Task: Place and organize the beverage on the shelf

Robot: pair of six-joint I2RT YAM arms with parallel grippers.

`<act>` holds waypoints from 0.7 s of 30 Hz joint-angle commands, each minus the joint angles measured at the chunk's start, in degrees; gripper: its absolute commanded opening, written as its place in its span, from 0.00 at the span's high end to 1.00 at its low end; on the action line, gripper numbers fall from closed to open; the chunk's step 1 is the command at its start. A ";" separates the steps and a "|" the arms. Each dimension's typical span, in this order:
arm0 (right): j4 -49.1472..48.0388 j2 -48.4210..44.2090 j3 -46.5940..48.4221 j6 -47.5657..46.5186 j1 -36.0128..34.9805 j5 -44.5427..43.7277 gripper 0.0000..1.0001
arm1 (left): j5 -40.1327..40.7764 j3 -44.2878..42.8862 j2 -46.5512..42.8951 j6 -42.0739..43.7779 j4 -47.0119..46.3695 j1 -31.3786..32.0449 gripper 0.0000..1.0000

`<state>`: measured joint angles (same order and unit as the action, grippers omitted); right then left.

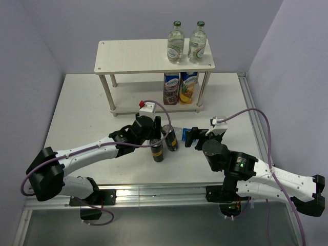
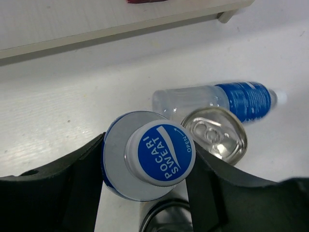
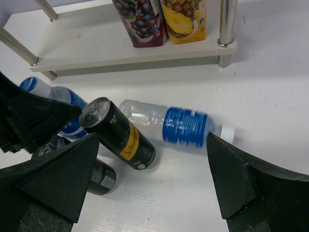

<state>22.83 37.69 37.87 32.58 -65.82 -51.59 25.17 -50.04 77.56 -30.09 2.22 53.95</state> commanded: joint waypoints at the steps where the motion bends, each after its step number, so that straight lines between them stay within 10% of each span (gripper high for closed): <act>1: 0.11 -0.87 -0.69 1.08 -0.10 -2.55 0.01 | 4.09 -3.91 -6.53 0.64 3.03 0.10 1.00; 21: 1.43 -3.59 -1.83 1.70 -0.10 -3.78 0.01 | 6.14 -50.22 -2.69 18.22 23.69 -10.95 1.00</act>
<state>23.75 35.53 36.21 33.41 -65.82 -52.58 31.07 -89.54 74.15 -16.51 28.16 48.10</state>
